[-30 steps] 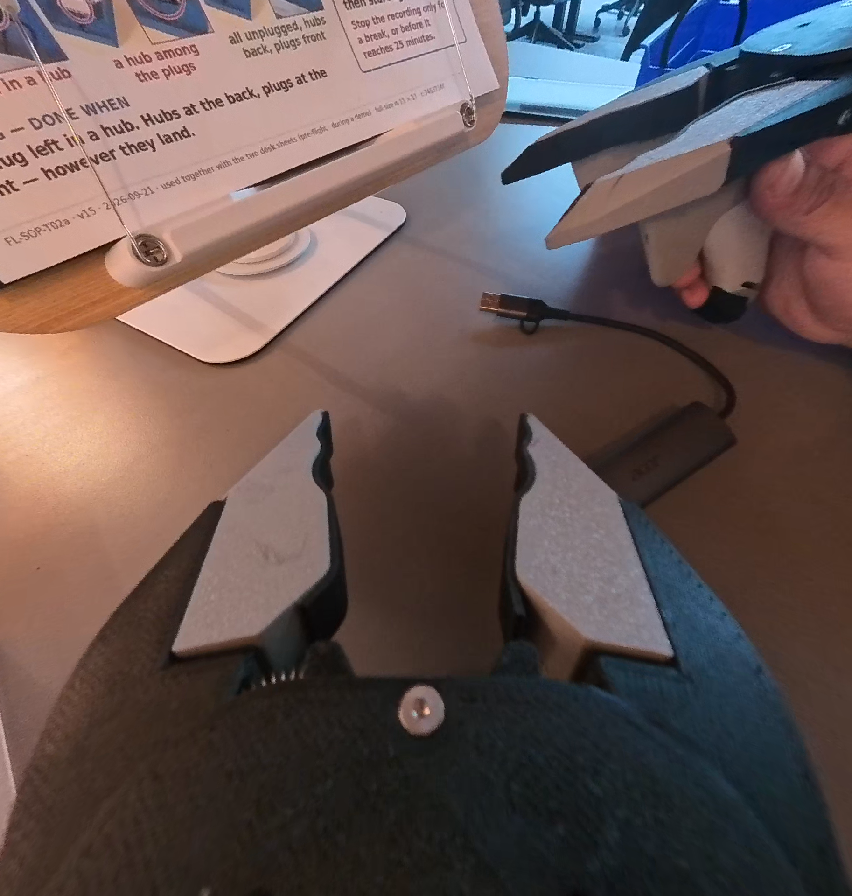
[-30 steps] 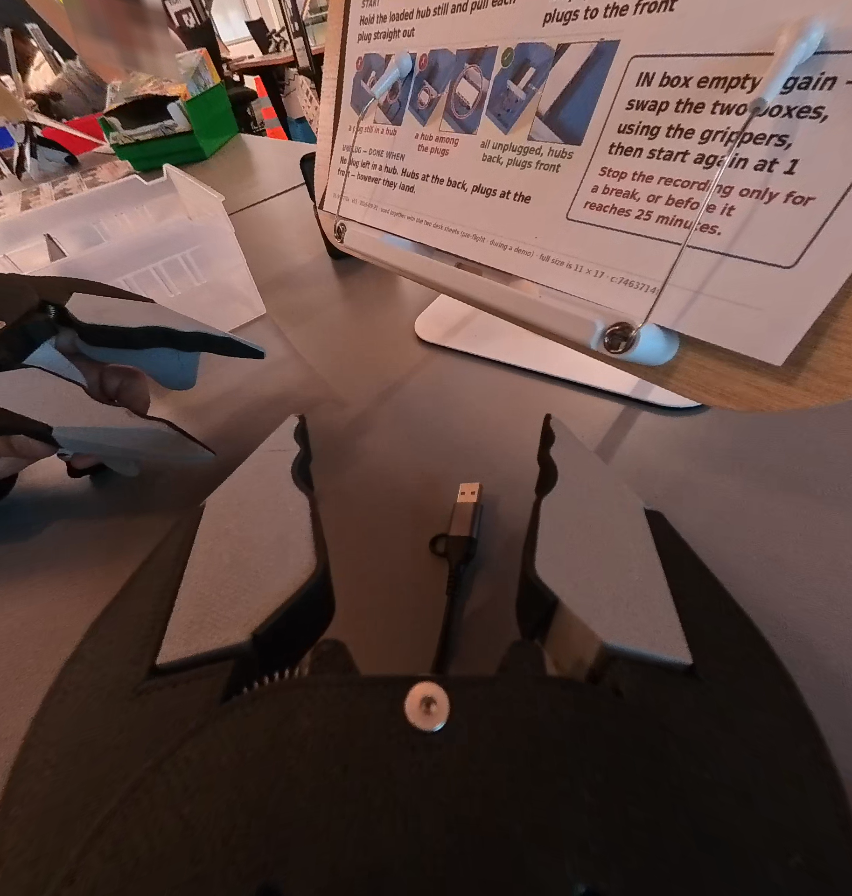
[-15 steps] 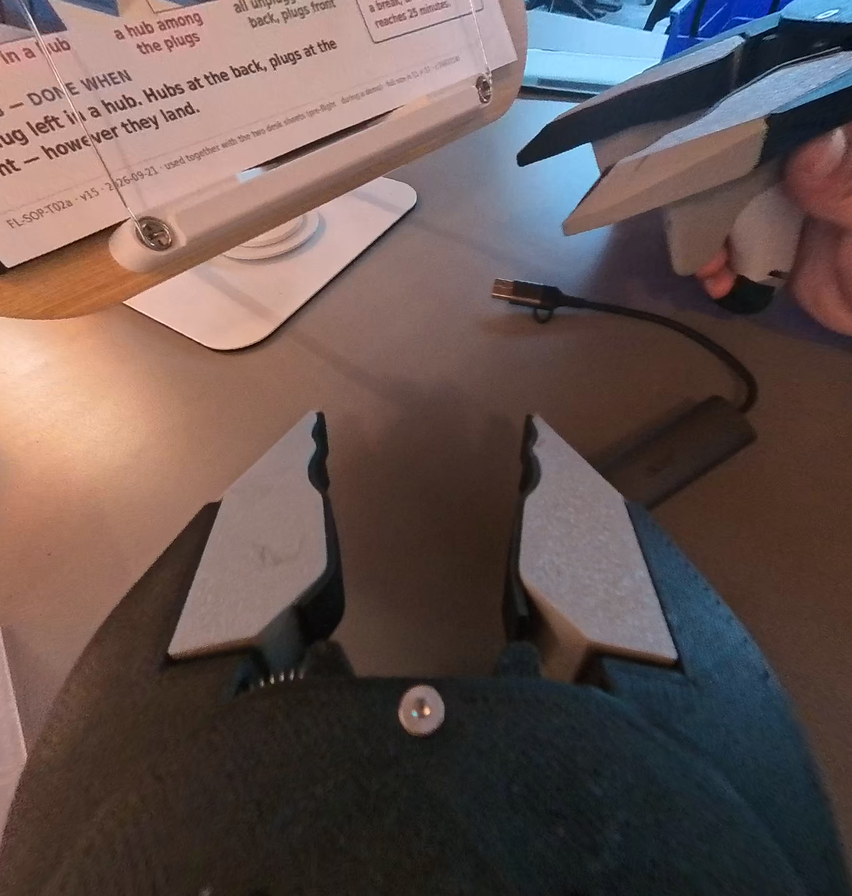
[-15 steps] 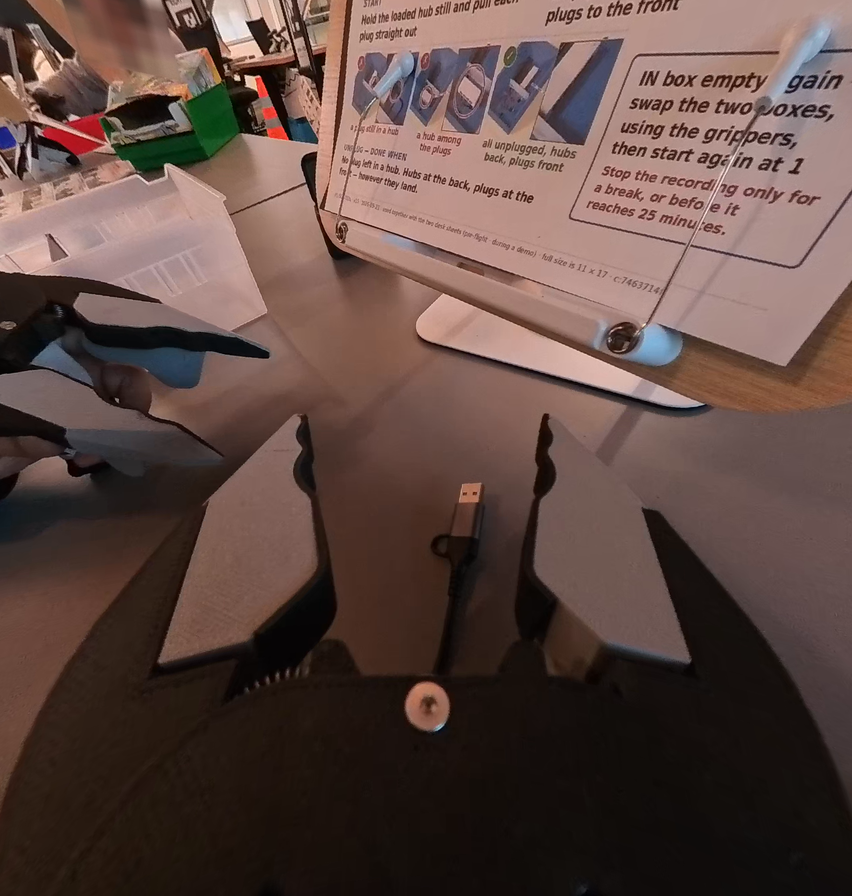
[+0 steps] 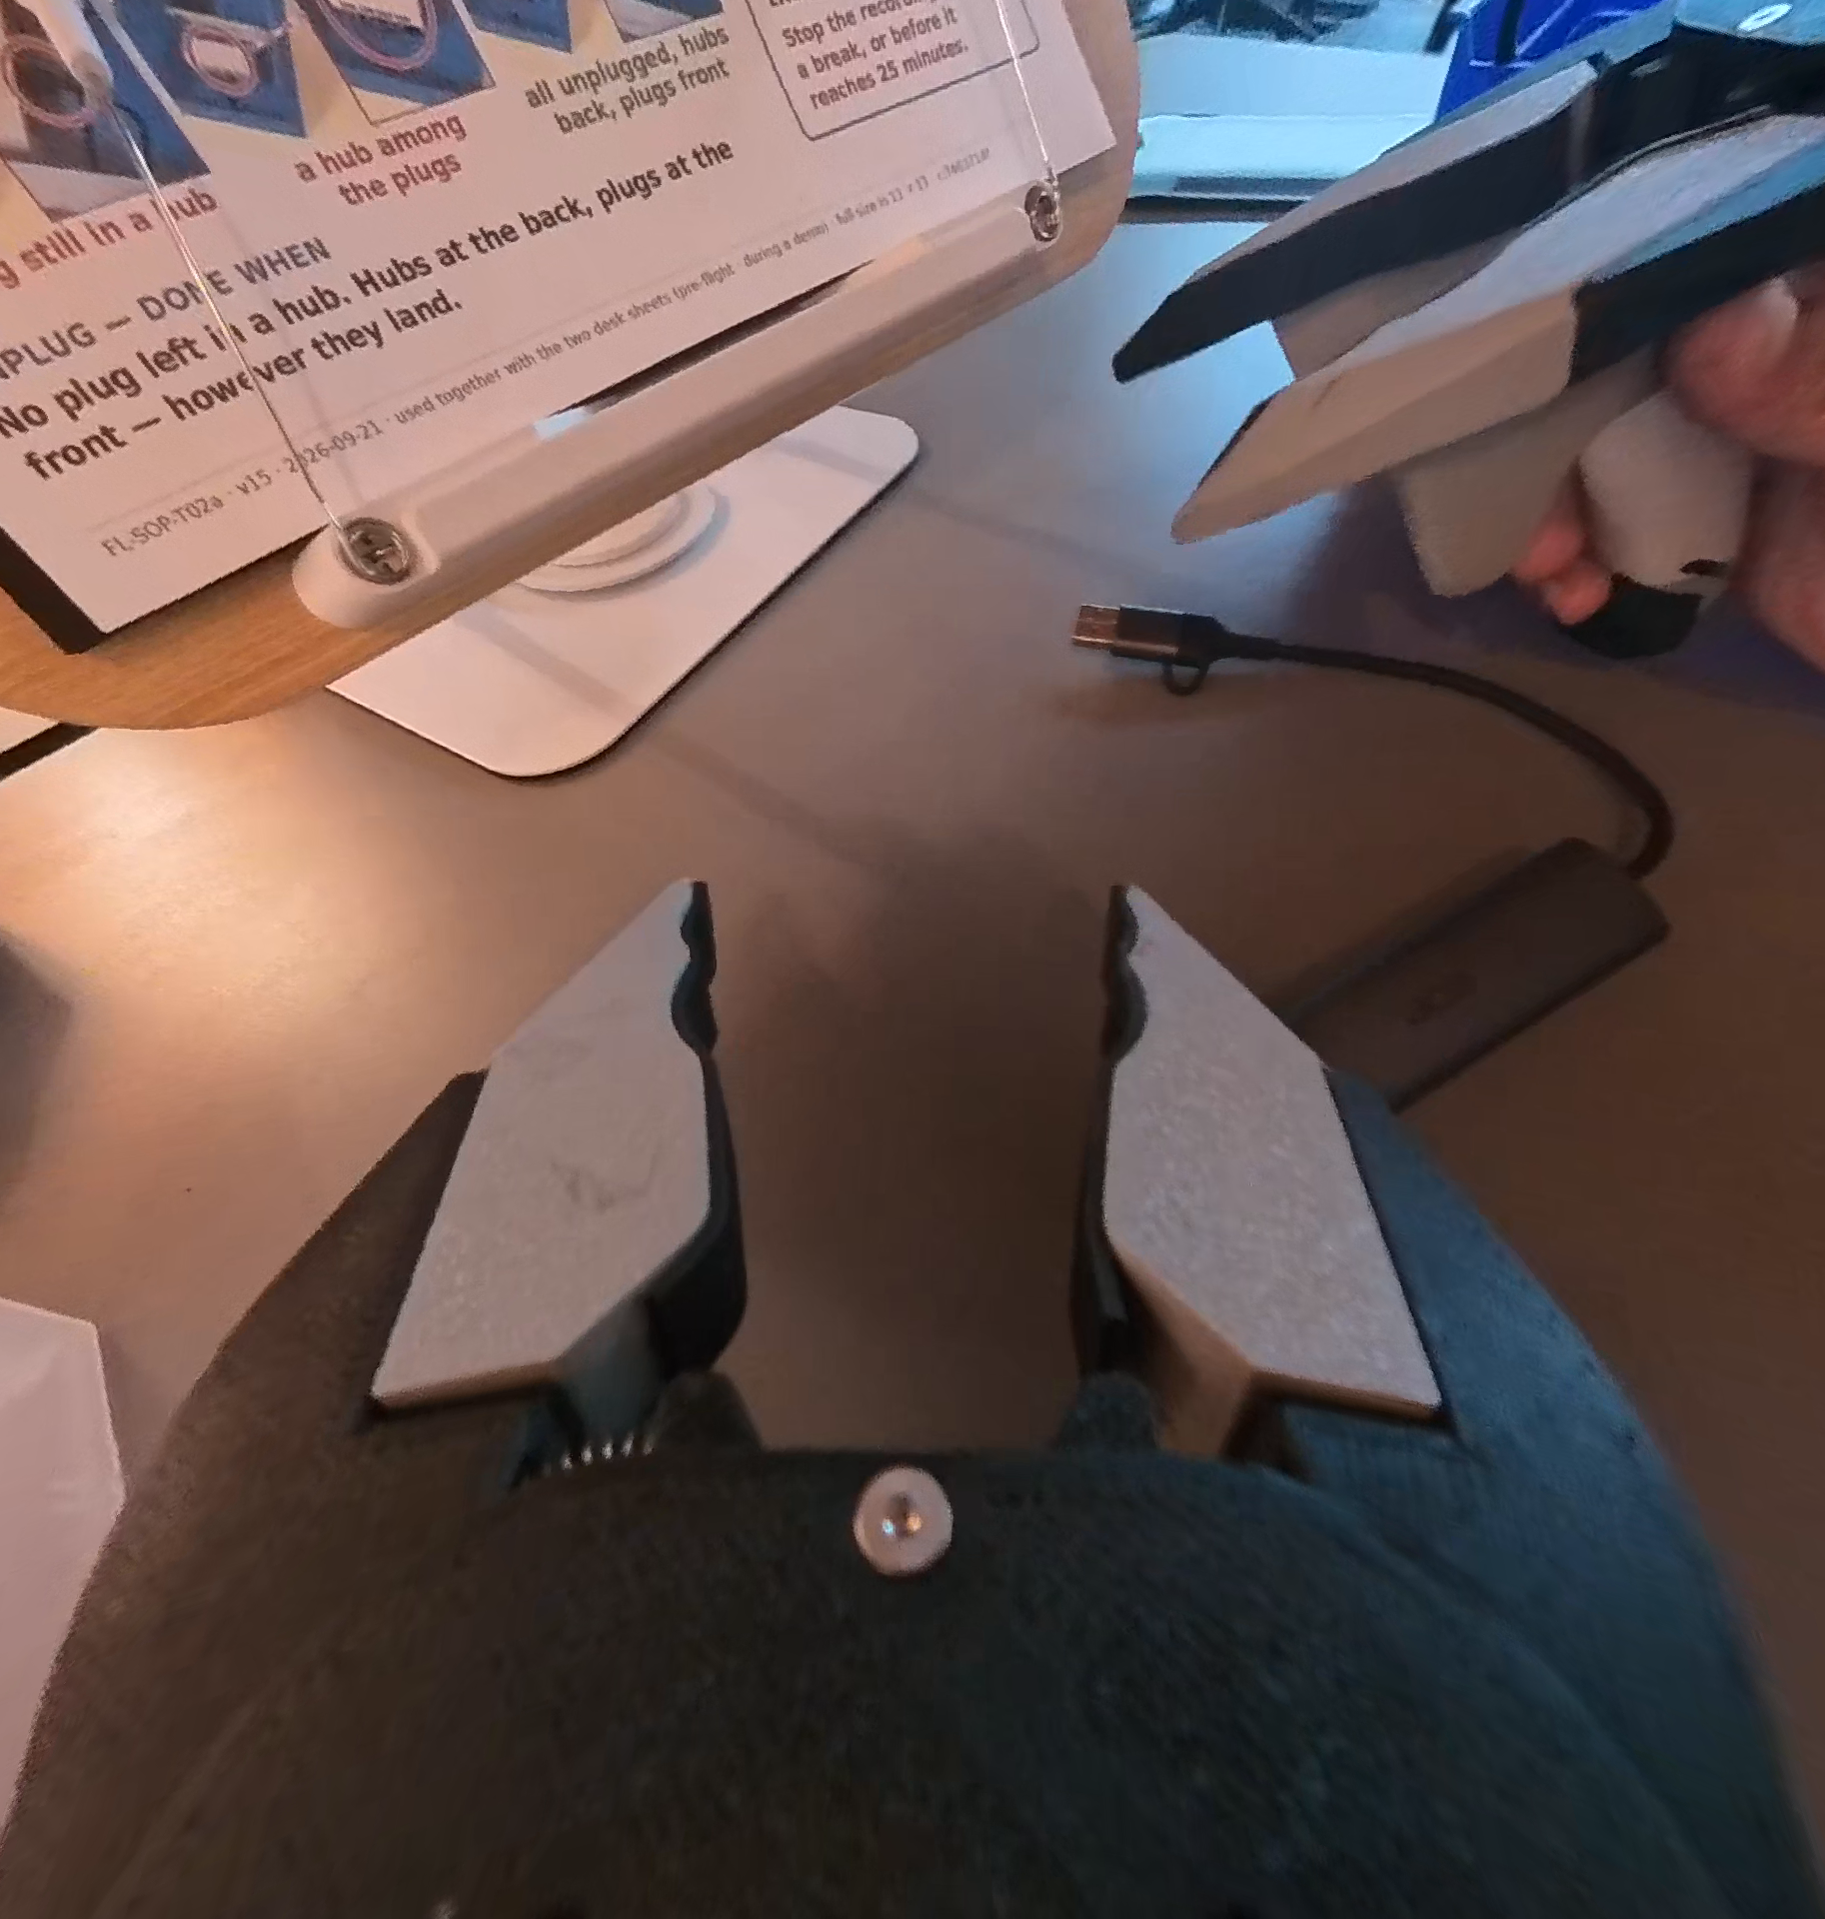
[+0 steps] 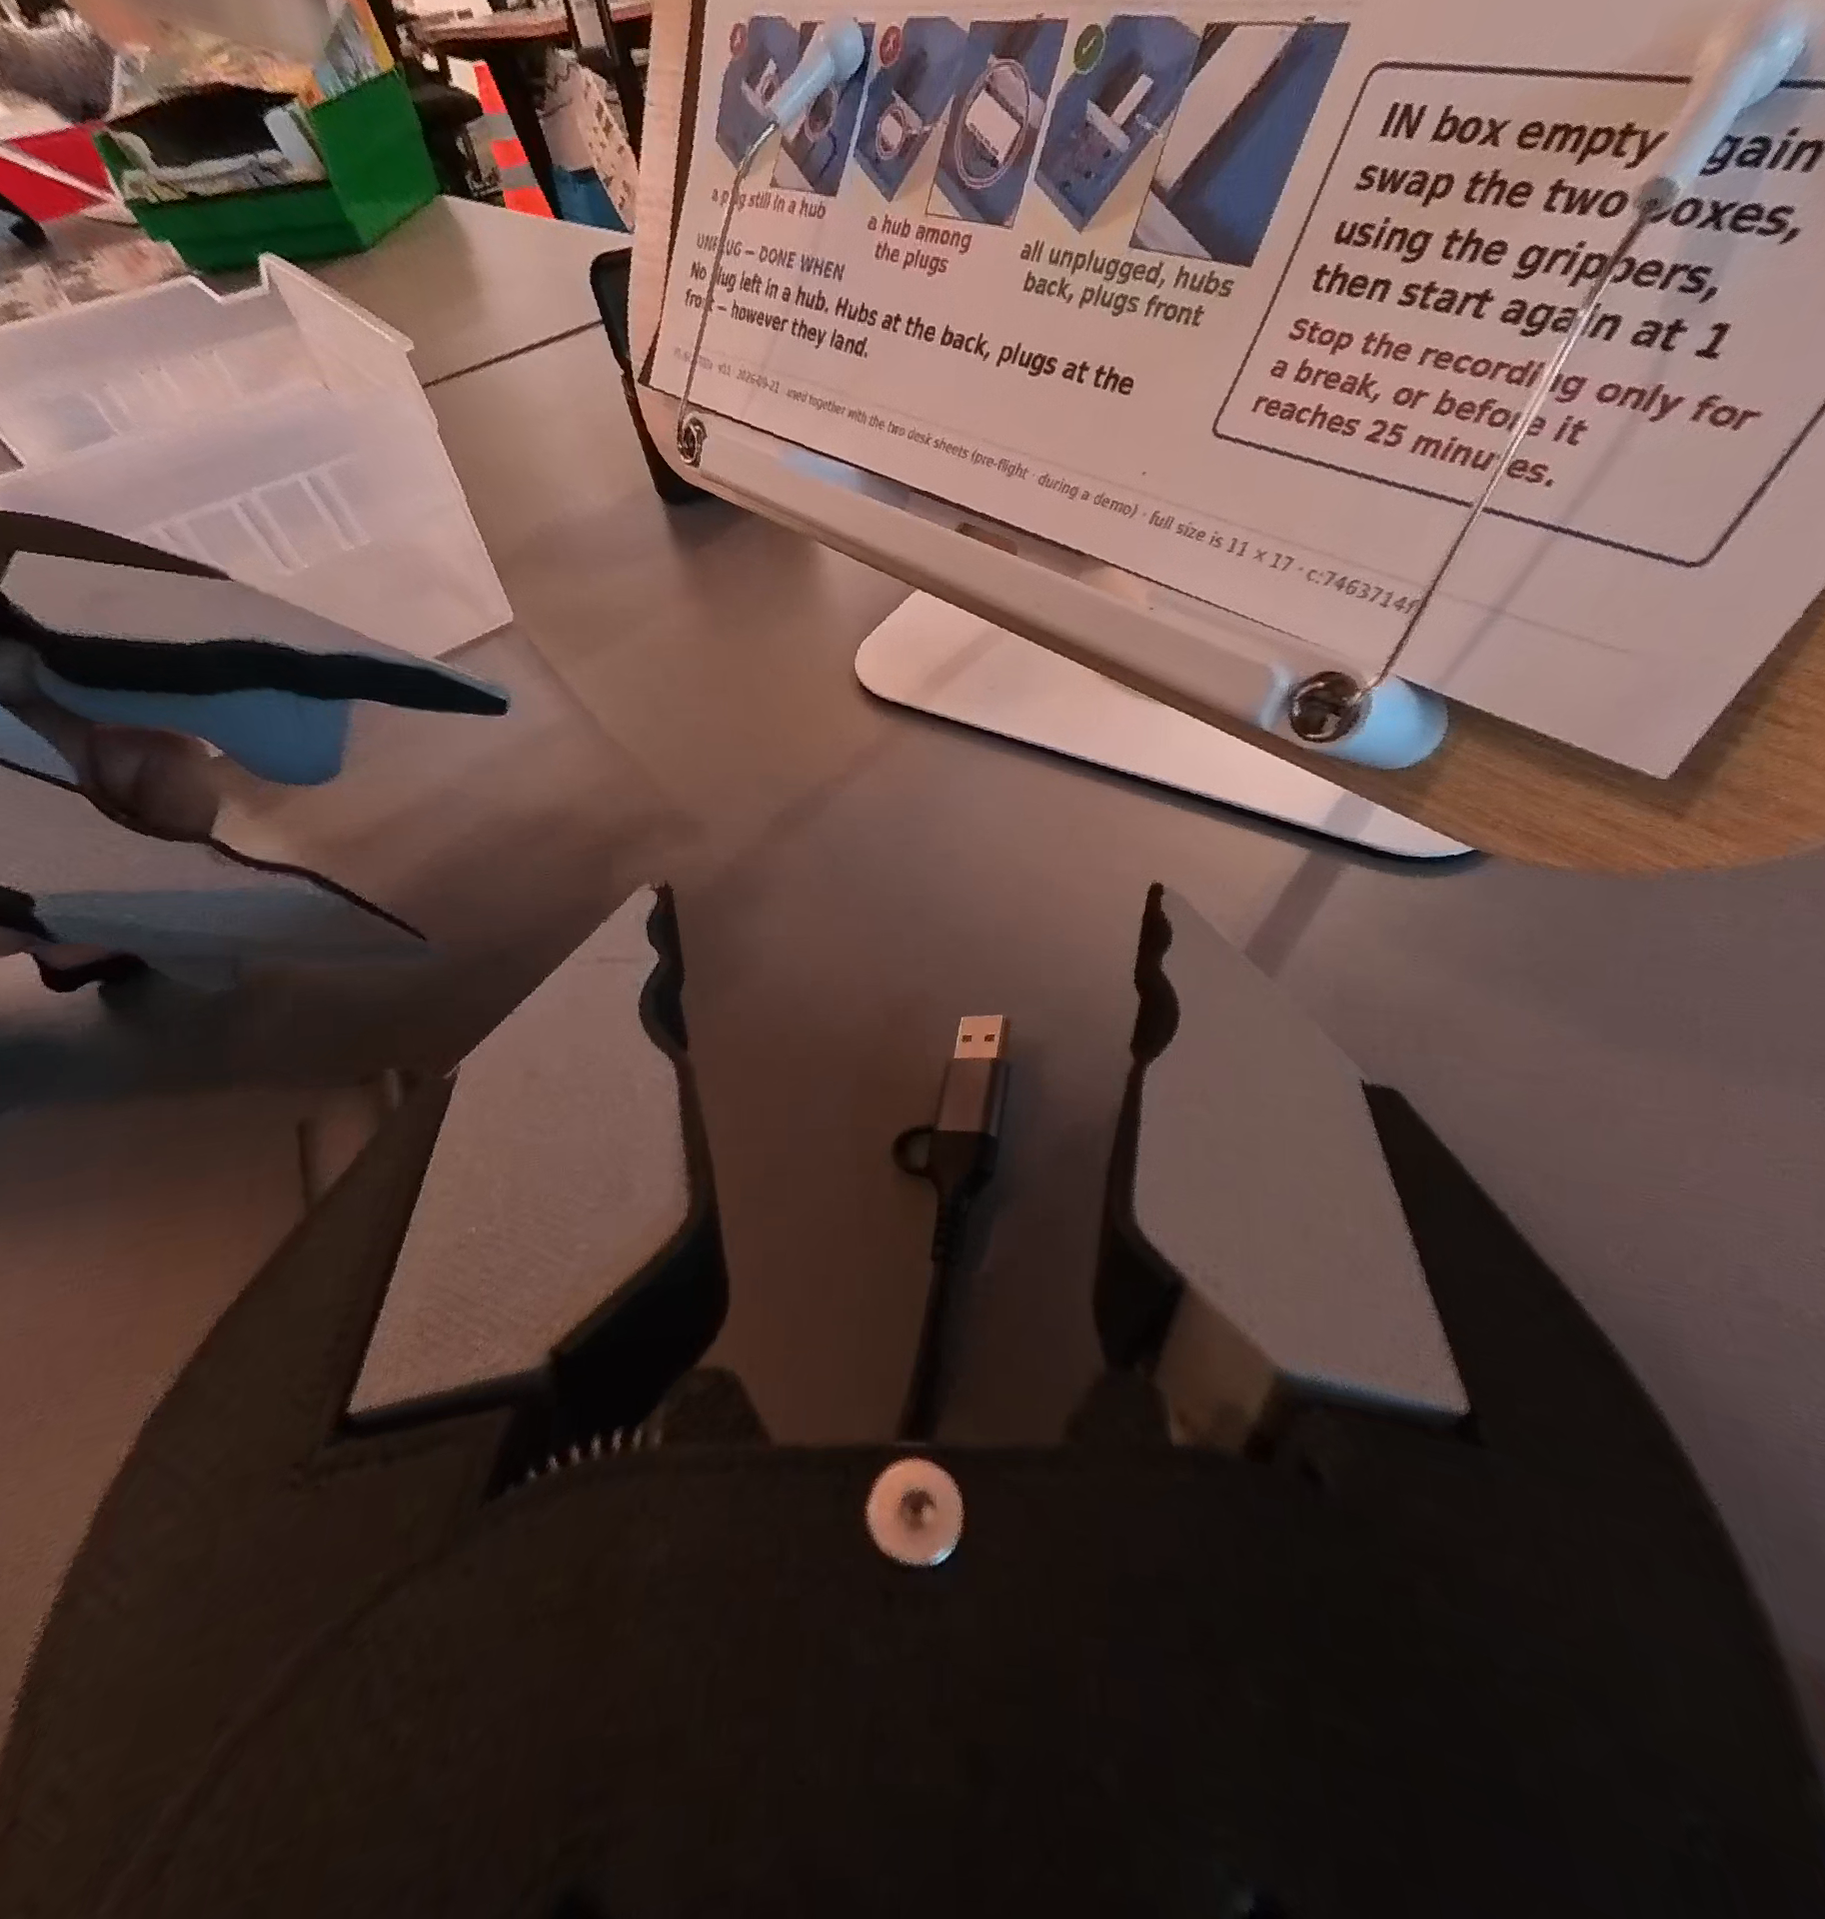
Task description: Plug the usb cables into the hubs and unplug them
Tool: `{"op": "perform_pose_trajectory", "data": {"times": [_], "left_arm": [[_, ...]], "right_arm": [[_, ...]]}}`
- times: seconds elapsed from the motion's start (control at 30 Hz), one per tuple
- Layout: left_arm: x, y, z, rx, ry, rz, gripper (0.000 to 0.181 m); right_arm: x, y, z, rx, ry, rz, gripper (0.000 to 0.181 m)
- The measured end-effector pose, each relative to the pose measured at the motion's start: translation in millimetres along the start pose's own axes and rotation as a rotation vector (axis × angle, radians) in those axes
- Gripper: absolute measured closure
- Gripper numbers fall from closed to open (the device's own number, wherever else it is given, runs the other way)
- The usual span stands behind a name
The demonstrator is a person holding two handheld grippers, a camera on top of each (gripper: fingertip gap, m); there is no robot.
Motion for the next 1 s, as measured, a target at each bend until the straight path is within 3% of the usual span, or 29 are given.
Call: {"op": "perform_pose_trajectory", "data": {"times": [0.23,0.37,0.47,0.57,0.67,0.77,0.87,1.0], "left_arm": [[7.9,12.0,4.2,-0.054,0.014,0.002,0.114],[27.1,28.6,7.7,0.011,0.030,-0.043,0.113],[59.8,48.4,17.7,0.057,0.063,-0.127,0.114],[120.1,51.8,44.5,0.055,0.146,-0.174,0.116],[188.5,-3.0,72.1,0.018,0.203,0.004,0.121],[246.7,-77.0,71.6,0.066,0.137,0.185,0.122],[281.5,-137.0,39.7,0.185,0.000,0.307,0.120],[284.2,-160.4,-17.5,0.253,-0.216,0.297,0.119]], "right_arm": [[-0.4,1.3,-5.0,0.006,-0.038,-0.008,0.097],[-0.7,5.6,-10.0,-0.011,-0.055,-0.011,0.097],[-0.8,7.7,-9.8,-0.026,-0.050,-0.005,0.098],[-1.0,8.6,-10.9,-0.030,-0.051,-0.006,0.098],[-1.0,7.6,-9.7,-0.030,-0.046,-0.001,0.099],[-2.1,5.5,-8.3,-0.024,-0.044,0.005,0.100],[-4.2,3.0,-10.7,-0.016,-0.058,0.012,0.101],[-4.1,2.5,-12.0,-0.014,-0.063,0.009,0.102]]}}
Point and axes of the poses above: each gripper's, where its closed fingertips meet, x back along the fingers, z out of its top, y = z × x across the jaws, the point moved 1 cm from there along x, back along the fingers, and after that the axes turned 9 degrees about x, right-handed, at the moved point
